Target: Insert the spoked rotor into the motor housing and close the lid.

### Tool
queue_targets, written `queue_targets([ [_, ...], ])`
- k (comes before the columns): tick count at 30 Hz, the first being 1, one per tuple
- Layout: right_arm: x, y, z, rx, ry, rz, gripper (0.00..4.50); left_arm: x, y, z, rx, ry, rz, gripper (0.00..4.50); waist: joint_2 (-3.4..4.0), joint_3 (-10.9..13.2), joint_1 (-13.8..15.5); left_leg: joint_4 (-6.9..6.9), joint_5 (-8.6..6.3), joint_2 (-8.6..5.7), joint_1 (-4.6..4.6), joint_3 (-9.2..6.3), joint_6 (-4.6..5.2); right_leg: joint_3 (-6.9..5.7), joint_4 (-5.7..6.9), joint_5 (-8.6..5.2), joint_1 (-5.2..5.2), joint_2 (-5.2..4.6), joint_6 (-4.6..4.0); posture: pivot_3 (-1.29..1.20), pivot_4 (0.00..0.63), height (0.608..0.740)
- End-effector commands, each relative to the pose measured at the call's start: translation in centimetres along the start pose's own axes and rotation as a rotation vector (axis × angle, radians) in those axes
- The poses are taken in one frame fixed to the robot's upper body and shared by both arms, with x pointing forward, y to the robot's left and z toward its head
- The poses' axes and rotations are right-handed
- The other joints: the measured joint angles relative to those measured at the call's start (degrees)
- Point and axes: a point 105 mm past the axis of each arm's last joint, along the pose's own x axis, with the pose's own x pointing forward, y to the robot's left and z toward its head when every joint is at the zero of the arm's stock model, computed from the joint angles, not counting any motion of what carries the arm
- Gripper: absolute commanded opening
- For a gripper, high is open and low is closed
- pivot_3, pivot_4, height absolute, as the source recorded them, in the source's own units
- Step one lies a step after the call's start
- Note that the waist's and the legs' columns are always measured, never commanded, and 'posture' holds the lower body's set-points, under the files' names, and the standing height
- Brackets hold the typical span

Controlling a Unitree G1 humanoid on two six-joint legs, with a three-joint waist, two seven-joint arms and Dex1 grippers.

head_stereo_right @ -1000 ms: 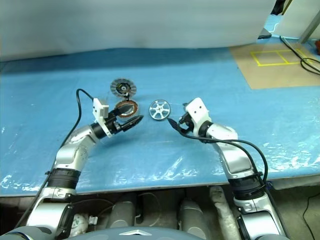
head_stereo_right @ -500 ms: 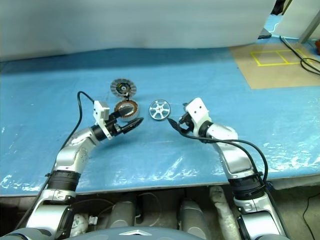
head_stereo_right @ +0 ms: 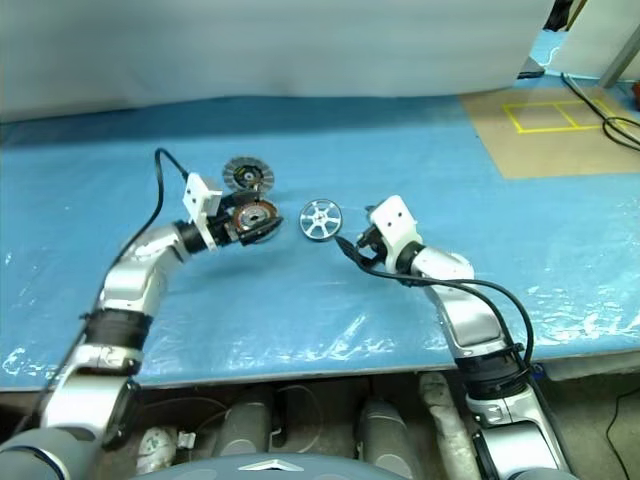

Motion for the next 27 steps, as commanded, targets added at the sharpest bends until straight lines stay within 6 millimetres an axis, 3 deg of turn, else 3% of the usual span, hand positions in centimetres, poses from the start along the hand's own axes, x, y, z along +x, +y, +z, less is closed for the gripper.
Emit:
queue_targets([
  [1, 0.3, -0.1, 1.2, -0.034, -0.045, -0.012, 4.5, 0.8, 0.7, -0.9, 0.227, 0.179, -0.101, 4.46, 0.0, 0.0, 0.0, -0.01, 0.0, -0.01, -0.01, 0.0, 0.0, 0.0, 0.0, 0.0, -0.01, 0.0, 0.01, 0.0, 0.15, 0.74],
  [4, 0.5, 0.0, 1.2, -0.034, -0.048, -0.02, 4.5, 1.8, 2.7, -0.5, 0.297, 0.258, -0.078, 4.46, -0.01, 0.01, 0.07, -0.02, 0.0, -0.01, -0.06, -0.04, -0.01, -0.04, 0.06, 0.01, -0.05, 0.01, 0.02, 0.0, 0.15, 0.74],
  [11, -0.1, 0.1, 0.5, -0.027, -0.033, -0.058, 4.5, 2.0, 4.5, 1.0, 0.417, 0.404, -0.18, 4.46, -0.03, 0.02, 0.37, -0.05, 0.0, -0.08, -0.11, -0.14, -0.02, -0.13, 0.06, 0.05, -0.04, -0.05, 0.06, 0.0, 0.15, 0.74],
  [18, -0.8, 0.1, 0.1, -0.015, -0.021, -0.099, 4.5, 0.5, 3.5, 0.5, 0.387, 0.544, -0.406, 4.46, -0.05, 0.03, 0.5, -0.16, 0.0, -0.12, -0.1, -0.17, -0.02, -0.16, 0.03, 0.05, -0.04, -0.08, 0.06, 0.0, 0.15, 0.74],
  [21, -1.0, 0.2, -0.1, -0.018, -0.014, -0.109, 4.5, -0.1, 2.9, -0.8, 0.383, 0.607, -0.461, 4.46, -0.06, 0.04, 0.77, -0.16, 0.0, -0.11, -0.1, -0.18, -0.02, -0.18, 0.04, 0.05, -0.04, -0.1, 0.05, 0.0, 0.15, 0.74],
  [27, -1.1, 0.3, -0.3, -0.017, -0.007, -0.116, 4.5, 0.3, 2.6, -1.5, 0.374, 0.603, -0.443, 4.46, -0.06, 0.04, 1.45, -0.16, 0.0, -0.12, -0.11, -0.18, -0.01, -0.21, 0.05, 0.05, -0.03, -0.13, 0.04, 0.0, 0.15, 0.74],
])
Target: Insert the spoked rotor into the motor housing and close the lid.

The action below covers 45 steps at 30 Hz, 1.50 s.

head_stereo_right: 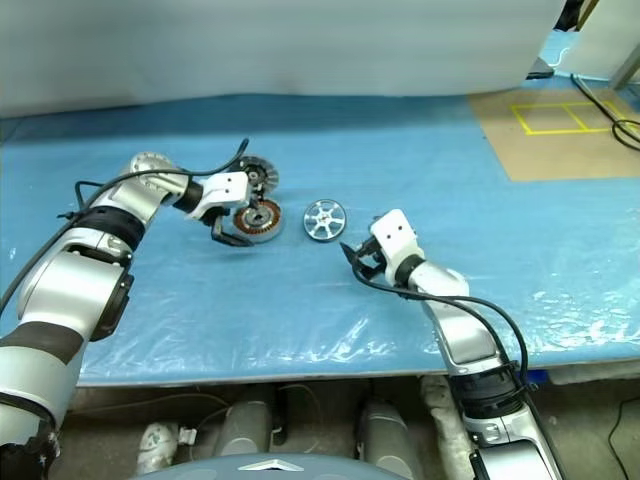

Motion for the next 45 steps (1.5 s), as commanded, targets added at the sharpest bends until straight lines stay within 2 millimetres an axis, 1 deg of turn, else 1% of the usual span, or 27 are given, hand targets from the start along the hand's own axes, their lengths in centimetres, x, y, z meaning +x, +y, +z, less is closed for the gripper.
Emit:
queue_targets([
  [1, -0.3, -0.2, 1.5, -0.024, -0.052, -0.012, 4.5, -0.3, 1.0, 0.5, -0.004, -0.025, 0.07, 4.46, 0.0, 0.0, 0.03, 0.0, 0.0, 0.0, 0.0, 0.0, 0.0, -0.01, 0.0, 0.0, 0.0, 0.0, 0.0, 0.0, 0.15, 0.74],
  [5, -0.3, 0.0, 1.6, -0.023, -0.054, -0.011, 4.5, 0.3, 0.8, 0.5, -0.033, -0.048, 0.084, 4.46, 0.0, 0.0, 0.02, 0.01, 0.0, 0.0, 0.0, 0.0, 0.0, -0.02, 0.0, 0.0, 0.01, -0.01, 0.0, 0.0, 0.15, 0.74],
  [14, -0.2, 0.2, 1.5, -0.023, -0.048, -0.012, 4.5, 1.5, -0.3, -1.0, -0.033, 0.01, 0.05, 4.46, -0.02, 0.01, 0.02, 0.0, 0.0, 0.0, 0.01, -0.01, 0.01, -0.03, 0.0, 0.0, 0.02, -0.02, -0.01, 0.0, 0.15, 0.74],
  [24, -0.2, 0.0, 1.4, -0.032, -0.045, -0.027, 4.5, 2.6, -0.9, -0.8, -0.043, -0.021, 0.041, 4.46, -0.02, 0.01, 0.06, 0.04, 0.0, 0.01, 0.1, -0.01, 0.01, -0.03, 0.01, 0.0, 0.11, -0.02, -0.02, 0.0, 0.15, 0.74],
  [27, -0.2, -0.1, 1.4, -0.034, -0.045, -0.03, 4.5, 2.8, -0.9, -0.7, -0.053, -0.032, 0.047, 3.9, -0.02, 0.01, 0.06, 0.06, 0.0, 0.01, 0.1, -0.01, 0.01, -0.02, 0.0, 0.0, 0.12, -0.03, -0.03, 0.0, 0.15, 0.74],
  [28, -0.2, -0.1, 1.4, -0.034, -0.045, -0.03, 4.5, 2.8, -0.9, -0.7, -0.055, -0.029, 0.047, 3.6, -0.02, 0.01, 0.06, 0.07, 0.0, 0.01, 0.09, -0.01, 0.01, -0.03, 0.0, 0.0, 0.12, -0.03, -0.03, 0.0, 0.15, 0.74],
  [29, -0.2, -0.1, 1.4, -0.034, -0.045, -0.03, 4.5, 2.9, -0.9, -0.8, -0.054, -0.025, 0.047, 3.18, -0.02, 0.01, 0.06, 0.06, 0.0, 0.0, 0.09, -0.02, 0.01, -0.02, -0.01, 0.0, 0.12, -0.04, -0.03, 0.0, 0.15, 0.74],
  [31, -0.1, -0.1, 1.4, -0.033, -0.045, -0.031, 4.5, 3.1, -0.3, -1.1, -0.054, 0.01, 0.109, 2.6, 0.01, 0.0, 0.06, 0.05, 0.0, 0.0, 0.09, -0.02, 0.01, -0.02, -0.02, 0.0, 0.12, -0.04, -0.02, 0.0, 0.15, 0.74],
  [34, -0.1, -0.1, 1.4, -0.034, -0.044, -0.031, 4.5, 3.3, -0.8, -1.1, -0.04, 0.009, 0.072, 2.6, 0.02, -0.01, 0.22, 0.02, 0.0, 0.01, 0.18, -0.04, 0.01, -0.06, 0.02, -0.01, 0.19, -0.03, -0.03, 0.0, 0.15, 0.74],
  [36, -0.1, -0.1, 1.4, -0.035, -0.045, -0.033, 4.5, 3.4, -0.9, -1.1, -0.042, 0.005, 0.069, 2.3, 0.02, -0.01, 0.19, 0.06, 0.0, 0.01, 0.2, -0.04, 0.01, -0.04, -0.02, -0.01, 0.22, -0.04, -0.04, 0.0, 0.15, 0.74],
  [37, -0.1, -0.1, 1.4, -0.036, -0.046, -0.034, 4.5, 3.5, -0.9, -1.1, -0.042, 0.005, 0.067, 2.25, 0.02, -0.01, 0.21, 0.08, 0.01, 0.0, 0.21, -0.04, 0.02, -0.03, -0.04, -0.02, 0.24, -0.07, -0.04, 0.0, 0.15, 0.74],
  [41, -0.1, -0.1, 1.4, -0.037, -0.045, -0.036, 4.5, 3.7, -1.2, -1.1, -0.047, 0.001, 0.052, 2.24, 0.02, -0.01, 0.23, 0.14, 0.02, -0.02, 0.21, -0.03, 0.05, -0.02, -0.03, -0.13, 0.26, -0.09, -0.24, 0.0, 0.15, 0.74],
  [43, 0.0, -0.1, 1.3, -0.04, -0.043, -0.036, 4.5, 3.9, -1.6, -0.4, -0.104, -0.063, 0.013, 2.24, 0.02, -0.01, 0.23, 0.14, 0.03, -0.02, 0.21, -0.03, 0.05, -0.02, -0.03, -0.13, 0.27, -0.09, -0.23, 0.0, 0.15, 0.74],
  [45, 0.0, 0.0, 1.3, -0.043, -0.042, -0.035, 4.5, 4.3, -2.3, 0.9, -0.201, -0.159, -0.067, 2.24, 0.02, -0.01, 0.26, 0.13, 0.03, -0.02, 0.2, -0.03, 0.05, -0.02, -0.04, -0.12, 0.26, -0.09, -0.22, 0.0, 0.15, 0.74],
])
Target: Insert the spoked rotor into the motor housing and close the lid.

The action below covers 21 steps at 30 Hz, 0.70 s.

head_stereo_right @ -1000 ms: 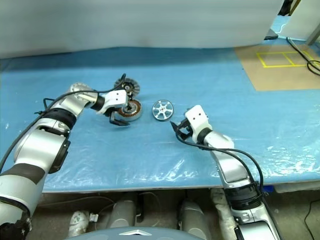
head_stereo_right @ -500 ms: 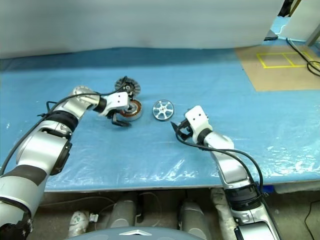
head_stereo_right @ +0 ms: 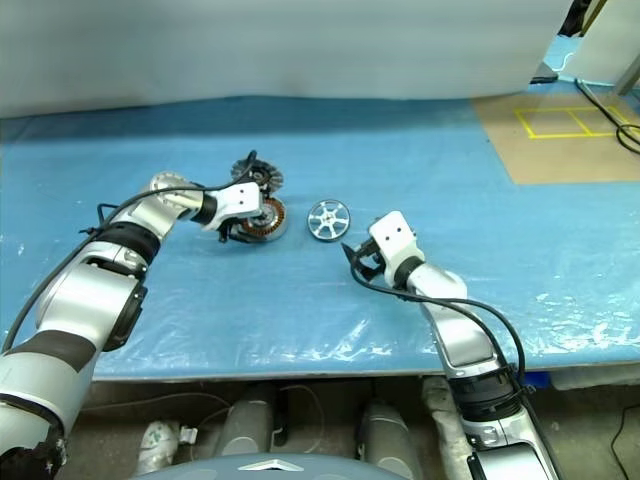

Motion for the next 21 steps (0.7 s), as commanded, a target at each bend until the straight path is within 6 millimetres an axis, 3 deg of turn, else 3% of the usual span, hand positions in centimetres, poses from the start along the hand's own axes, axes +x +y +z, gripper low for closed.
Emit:
queue_targets([
  [1, -0.1, 0.0, 1.4, -0.025, -0.052, -0.009, 4.5, 1.5, -2.6, 1.5, -0.184, -0.145, -0.181, 2.24, 0.0, 0.0, 0.08, -0.02, 0.0, -0.02, 0.0, 0.0, 0.0, 0.0, 0.0, 0.0, 0.0, -0.02, 0.0, 0.0, 0.15, 0.74],
  [6, -0.1, 0.1, 1.0, -0.021, -0.044, -0.01, 4.5, 1.6, -5.6, 4.1, -0.213, -0.213, -0.294, 2.24, 0.0, 0.0, 0.29, -0.23, 0.0, -0.11, -0.04, 0.04, 0.04, -0.05, -0.03, -0.01, -0.06, -0.15, -0.01, 0.0, 0.15, 0.74],
  [14, 0.1, 0.1, 0.8, -0.021, -0.04, -0.009, 4.5, 0.7, -10.5, 5.3, -0.092, -0.105, -0.351, 2.24, 0.02, 0.01, -0.42, -0.33, 0.0, 0.0, -0.07, 0.13, 0.04, -0.02, -0.04, -0.06, -0.2, -0.07, -0.1, 0.0, 0.15, 0.74],
  [21, 0.0, 0.4, 0.5, -0.015, -0.037, -0.009, 4.5, 0.7, -12.0, 5.8, -0.17, -0.095, -0.328, 2.24, 0.06, 0.03, -0.5, -0.35, 0.0, 0.0, -0.06, 0.21, 0.02, 0.02, -0.08, -0.07, -0.2, -0.05, -0.11, 0.0, 0.15, 0.74],
])
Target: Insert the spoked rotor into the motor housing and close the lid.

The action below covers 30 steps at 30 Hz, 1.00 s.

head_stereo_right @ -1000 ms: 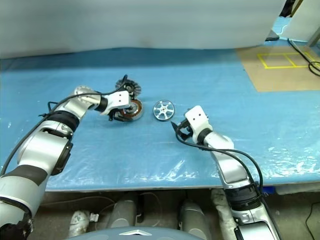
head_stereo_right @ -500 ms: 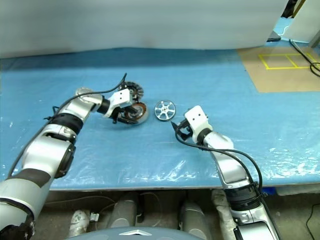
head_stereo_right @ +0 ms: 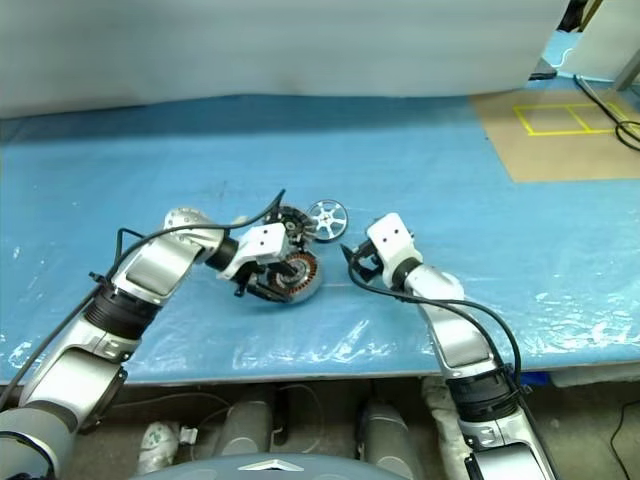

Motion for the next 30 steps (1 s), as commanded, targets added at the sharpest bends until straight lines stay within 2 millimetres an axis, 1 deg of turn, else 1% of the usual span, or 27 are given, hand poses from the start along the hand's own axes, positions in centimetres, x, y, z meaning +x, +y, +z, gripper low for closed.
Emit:
queue_targets([
  [1, -0.3, 0.1, 0.7, -0.015, -0.036, -0.005, 4.5, 0.6, -1.0, -0.1, -0.063, -0.002, -0.017, 2.24, 0.01, 0.0, 0.0, -0.01, 0.0, -0.01, 0.0, 0.02, 0.0, 0.01, 0.0, 0.0, 0.0, 0.0, 0.0, 0.0, 0.15, 0.74],
  [4, -0.3, 0.0, 0.5, -0.015, -0.028, -0.009, 4.5, 0.9, -0.2, -0.2, -0.113, 0.006, 0.046, 2.24, 0.02, 0.0, 0.01, -0.04, 0.0, 0.0, 0.02, 0.02, 0.0, 0.02, -0.01, 0.0, 0.0, 0.03, 0.0, 0.0, 0.15, 0.74],
  [6, -0.3, 0.1, 0.5, -0.015, -0.027, -0.01, 4.5, 1.0, -0.1, -0.2, -0.128, 0.01, 0.06, 2.24, 0.04, -0.01, 0.04, -0.04, 0.0, -0.01, 0.05, 0.02, 0.0, 0.02, -0.01, 0.0, 0.03, 0.04, 0.01, 0.0, 0.15, 0.74],
  [9, -0.4, 0.1, 0.5, -0.018, -0.026, -0.01, 4.5, 0.8, 0.2, -0.5, -0.066, 0.034, 0.037, 2.24, 0.05, -0.01, 0.08, -0.03, 0.01, -0.01, 0.14, 0.03, 0.01, 0.05, -0.05, -0.01, 0.1, 0.04, 0.01, 0.0, 0.15, 0.74],
  [10, -0.4, 0.0, 0.4, -0.018, -0.024, -0.013, 4.5, 0.6, 0.0, -0.5, -0.054, 0.034, -0.008, 2.24, 0.05, -0.01, 0.07, -0.03, 0.02, -0.01, 0.16, 0.04, 0.02, 0.08, -0.07, -0.01, 0.11, 0.04, 0.01, 0.0, 0.15, 0.74],
  [12, -0.5, -0.3, 0.3, -0.02, -0.019, -0.019, 4.5, 0.3, 0.2, -0.5, -0.032, 0.03, -0.023, 2.86, 0.05, -0.01, 0.05, -0.03, 0.03, -0.02, 0.2, 0.06, 0.04, 0.12, -0.07, 0.0, 0.12, 0.04, 0.02, 0.0, 0.15, 0.74],
  [13, -0.5, -0.3, 0.2, -0.021, -0.018, -0.022, 4.5, 0.3, 0.2, -0.6, -0.022, 0.032, -0.022, 3.09, 0.05, -0.01, 0.04, -0.03, 0.03, -0.01, 0.2, 0.07, 0.04, 0.13, -0.07, 0.0, 0.12, 0.04, 0.02, 0.0, 0.15, 0.74],
  [16, -0.4, -0.5, 0.2, -0.023, -0.016, -0.025, 4.5, 0.3, 0.9, -0.8, -0.024, 0.036, 0.033, 4.05, 0.05, -0.01, -0.07, -0.03, 0.03, 0.0, 0.18, 0.09, 0.04, 0.17, -0.08, 0.0, 0.08, 0.07, 0.02, 0.0, 0.15, 0.74],
  [17, -0.4, -0.5, 0.2, -0.022, -0.017, -0.026, 4.5, 0.2, 0.8, -0.6, -0.036, 0.03, 0.024, 4.05, 0.05, -0.01, -0.09, -0.04, 0.04, 0.01, 0.17, 0.09, 0.03, 0.17, -0.07, 0.0, 0.06, 0.08, 0.02, 0.0, 0.15, 0.74],
  [21, -0.4, -0.4, -0.1, -0.019, -0.01, -0.026, 4.5, -1.2, 1.9, 1.7, -0.111, -0.069, 0.068, 4.05, 0.06, 0.0, -0.09, -0.06, 0.04, 0.04, 0.17, 0.1, 0.03, 0.16, -0.03, 0.0, 0.04, 0.12, 0.02, 0.0, 0.15, 0.74],
  [23, -0.5, -0.4, -0.3, -0.015, -0.005, -0.028, 4.5, -2.1, 1.1, 2.5, -0.139, -0.111, 0.023, 4.05, 0.06, 0.01, -0.15, -0.05, 0.04, 0.03, 0.12, 0.11, 0.03, 0.17, -0.04, 0.0, 0.0, 0.11, 0.02, 0.0, 0.15, 0.74],
  [26, -0.5, -0.2, -0.6, -0.014, 0.002, -0.025, 4.5, -3.9, -0.9, 3.6, -0.188, -0.174, -0.079, 4.05, 0.07, 0.01, -0.24, -0.08, 0.04, 0.03, 0.03, 0.12, 0.03, 0.17, -0.04, 0.0, -0.1, 0.12, 0.02, 0.0, 0.15, 0.74],
  [27, -0.5, -0.2, -0.6, -0.014, 0.002, -0.023, 4.5, -4.6, -1.8, 3.8, -0.193, -0.189, -0.127, 4.05, 0.07, 0.01, -0.24, -0.11, 0.04, 0.01, -0.03, 0.12, 0.02, 0.17, -0.04, 0.01, -0.15, 0.12, 0.03, 0.0, 0.15, 0.74],
  [28, -0.4, -0.2, -0.6, -0.015, 0.002, -0.021, 4.5, -5.3, -2.8, 3.9, -0.195, -0.192, -0.173, 4.05, 0.07, 0.02, -0.31, -0.12, 0.04, 0.0, -0.08, 0.12, 0.02, 0.16, -0.03, 0.03, -0.2, 0.12, 0.06, 0.0, 0.15, 0.74],
  [30, -0.3, -0.3, -0.6, -0.016, 0.002, -0.019, 4.5, -6.3, -3.9, 3.1, -0.167, -0.16, -0.204, 4.05, 0.08, 0.02, -0.6, -0.21, 0.04, -0.01, -0.12, 0.13, 0.02, 0.16, -0.02, 0.12, -0.27, 0.13, 0.21, 0.0, 0.15, 0.74],
])
